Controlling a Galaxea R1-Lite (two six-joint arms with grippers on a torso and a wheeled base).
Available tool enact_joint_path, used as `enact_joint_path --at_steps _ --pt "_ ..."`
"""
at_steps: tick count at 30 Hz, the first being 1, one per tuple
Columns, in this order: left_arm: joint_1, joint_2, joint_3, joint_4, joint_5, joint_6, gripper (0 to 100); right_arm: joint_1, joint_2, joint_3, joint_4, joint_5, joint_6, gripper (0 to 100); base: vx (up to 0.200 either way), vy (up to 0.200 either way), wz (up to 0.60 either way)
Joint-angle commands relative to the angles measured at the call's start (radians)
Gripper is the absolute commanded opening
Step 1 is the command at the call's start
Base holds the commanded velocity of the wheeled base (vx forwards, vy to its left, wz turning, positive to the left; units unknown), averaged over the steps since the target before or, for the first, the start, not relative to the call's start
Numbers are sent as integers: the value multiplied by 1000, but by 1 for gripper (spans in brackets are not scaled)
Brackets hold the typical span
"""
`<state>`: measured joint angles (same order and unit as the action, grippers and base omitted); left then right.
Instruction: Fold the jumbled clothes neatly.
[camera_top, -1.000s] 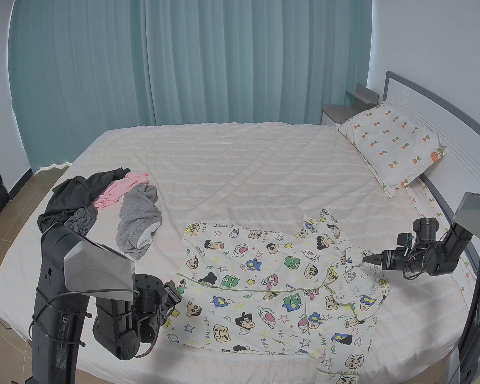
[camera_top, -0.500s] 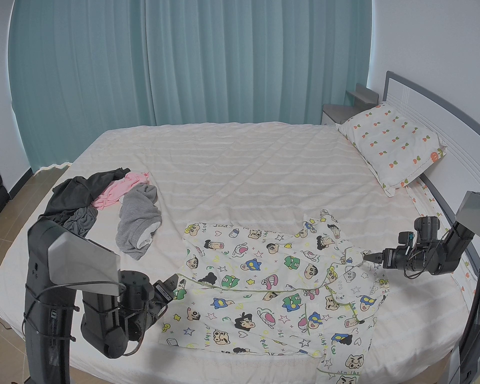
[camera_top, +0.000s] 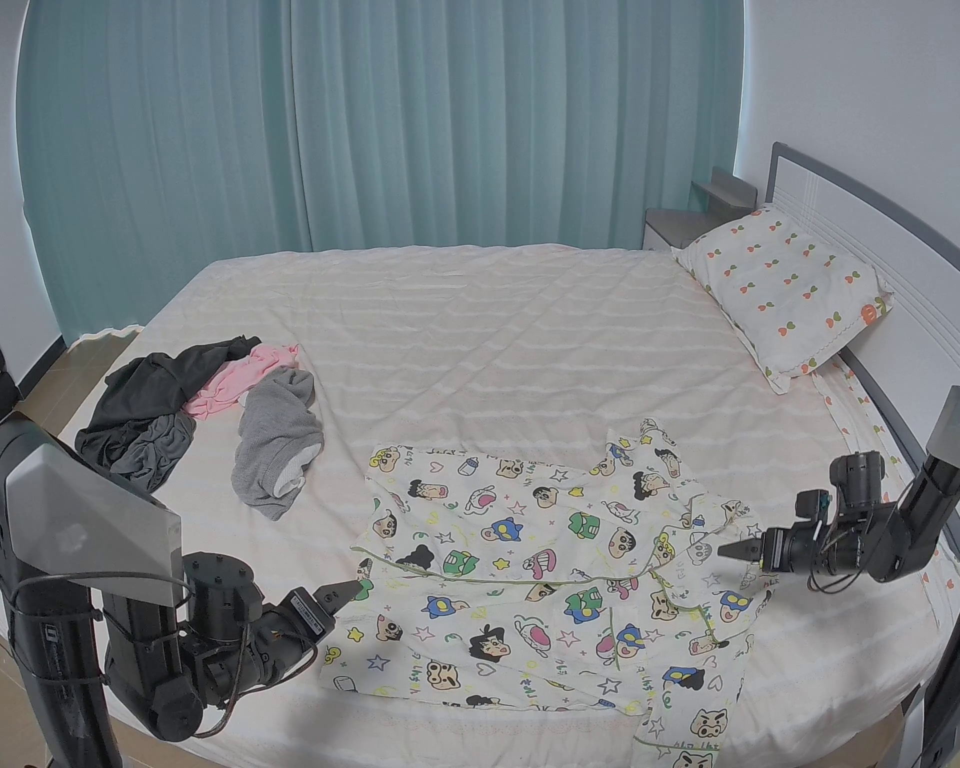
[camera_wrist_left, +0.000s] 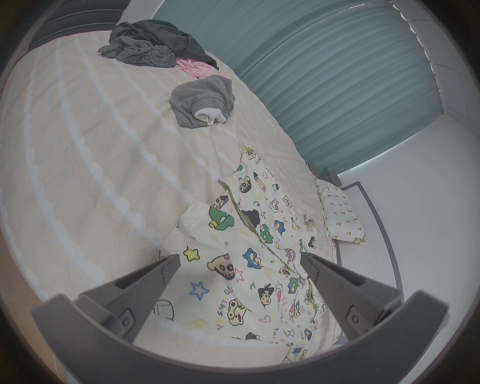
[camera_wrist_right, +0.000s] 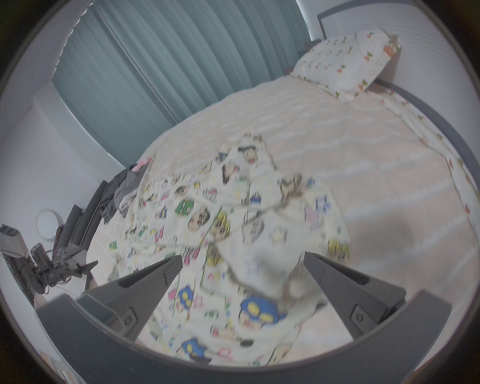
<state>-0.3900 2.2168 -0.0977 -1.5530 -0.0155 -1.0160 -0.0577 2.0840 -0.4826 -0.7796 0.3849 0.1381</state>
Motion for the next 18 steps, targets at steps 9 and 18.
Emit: enact_joint_path --at_steps 9,18 --pt "-44 70 -1 -18 3 -10 100 4 67 206 -109 2 -193 100 -200 0 0" --pt "-44 75 -4 -18 3 -7 100 27 117 229 -112 43 -230 100 -156 0 0"
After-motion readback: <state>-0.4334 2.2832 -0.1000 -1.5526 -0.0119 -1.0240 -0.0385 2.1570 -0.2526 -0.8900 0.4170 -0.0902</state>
